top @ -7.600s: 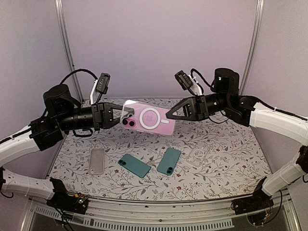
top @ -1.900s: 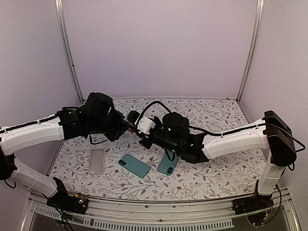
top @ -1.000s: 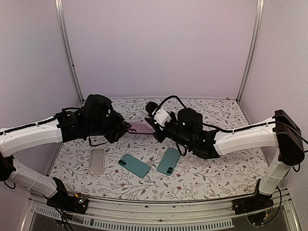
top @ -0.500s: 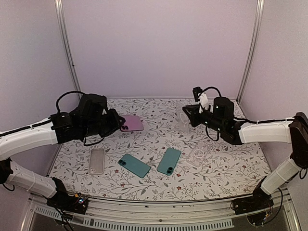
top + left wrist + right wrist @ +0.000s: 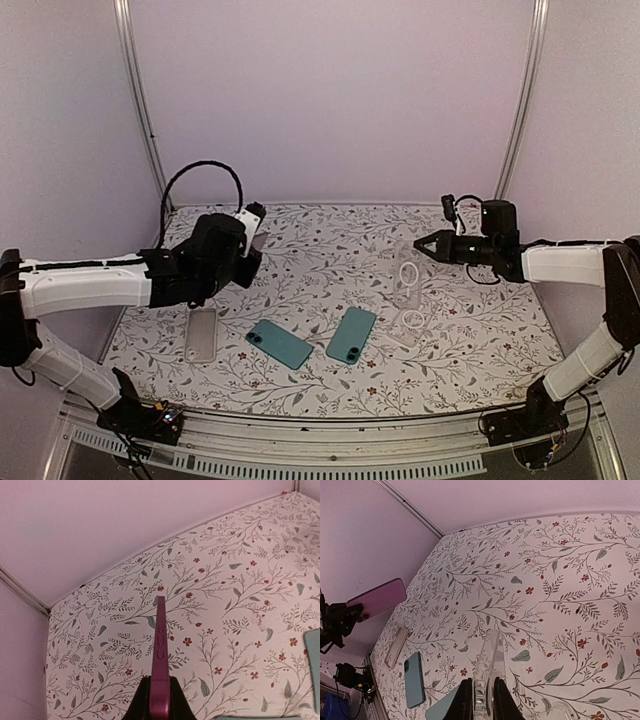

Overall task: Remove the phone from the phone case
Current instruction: Place the phone case at the center of the board.

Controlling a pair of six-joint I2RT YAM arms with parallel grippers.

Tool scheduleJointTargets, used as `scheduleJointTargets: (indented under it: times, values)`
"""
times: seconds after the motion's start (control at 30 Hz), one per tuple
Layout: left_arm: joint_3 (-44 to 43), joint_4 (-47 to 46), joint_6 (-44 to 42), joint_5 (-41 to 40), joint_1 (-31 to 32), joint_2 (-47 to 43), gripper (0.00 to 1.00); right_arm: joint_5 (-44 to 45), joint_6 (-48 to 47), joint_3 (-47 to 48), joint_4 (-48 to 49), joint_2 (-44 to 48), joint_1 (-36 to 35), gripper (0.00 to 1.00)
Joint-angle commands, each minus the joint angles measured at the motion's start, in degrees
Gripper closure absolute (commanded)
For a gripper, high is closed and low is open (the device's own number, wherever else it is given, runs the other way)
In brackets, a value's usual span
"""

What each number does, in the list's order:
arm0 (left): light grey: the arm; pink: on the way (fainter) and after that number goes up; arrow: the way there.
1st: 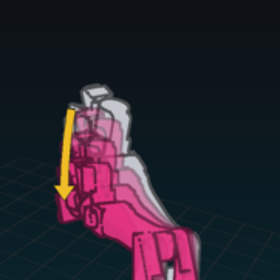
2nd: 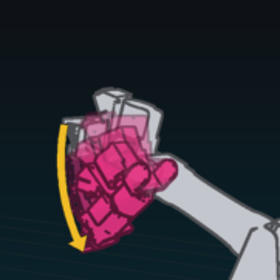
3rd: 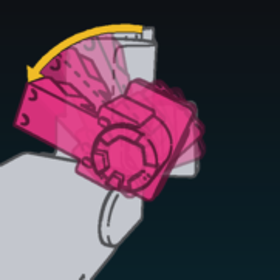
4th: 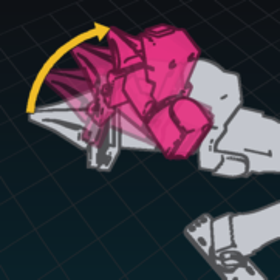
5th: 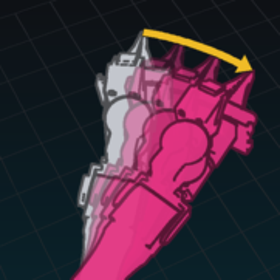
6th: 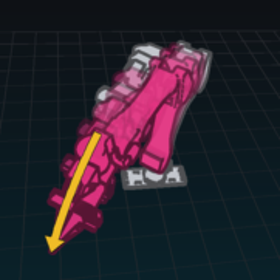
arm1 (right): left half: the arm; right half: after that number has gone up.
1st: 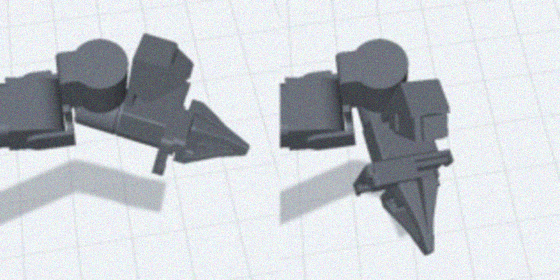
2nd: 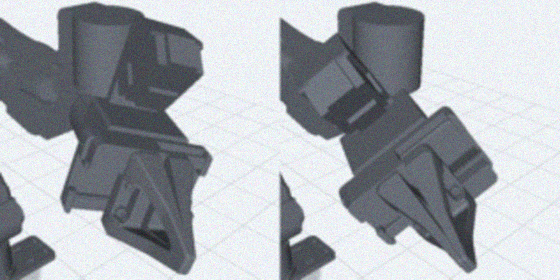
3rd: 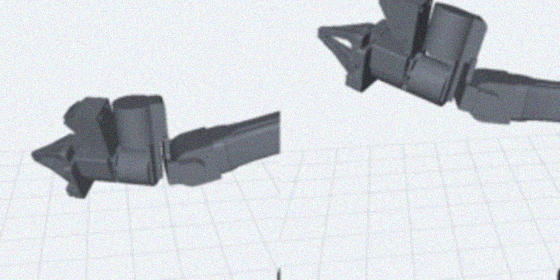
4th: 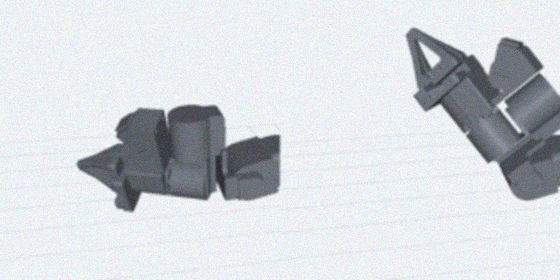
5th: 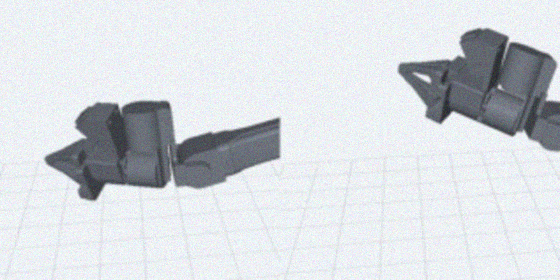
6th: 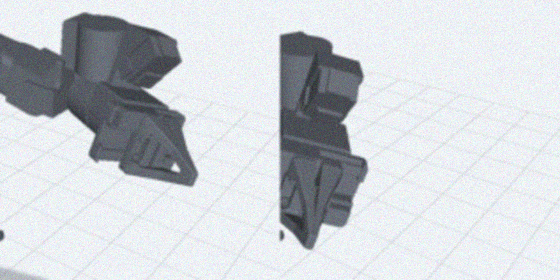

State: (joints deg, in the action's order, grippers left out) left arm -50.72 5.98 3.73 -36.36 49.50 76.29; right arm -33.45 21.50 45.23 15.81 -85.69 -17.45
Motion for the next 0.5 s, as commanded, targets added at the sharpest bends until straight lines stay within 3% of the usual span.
scheduleJointTargets:
  times: [0.0,0.13,0.3,0.47]
  values:
    - [-0.74,-9.55,-17.46,-2.51,-0.84,6.61,1.0,-9.17,2.0,1.21,-1.86,-3.24,0.87,1.0]
    - [-4.16,-6.17,-18.74,-2.8,-2.19,15.37,1.0,-13.31,3.2,5.1,-0.43,-10.15,0.91,1.0]
    - [-4.75,-6.15,-19.34,-1.2,-3.31,19.66,1.0,-14.36,4.63,8.33,2.65,-14.64,1.08,1.0]
    - [-10.55,2.1,-15.5,0.16,-5.05,26.4,1.0,-13.23,4.98,13.65,3.44,-19.34,2.2,1.0]
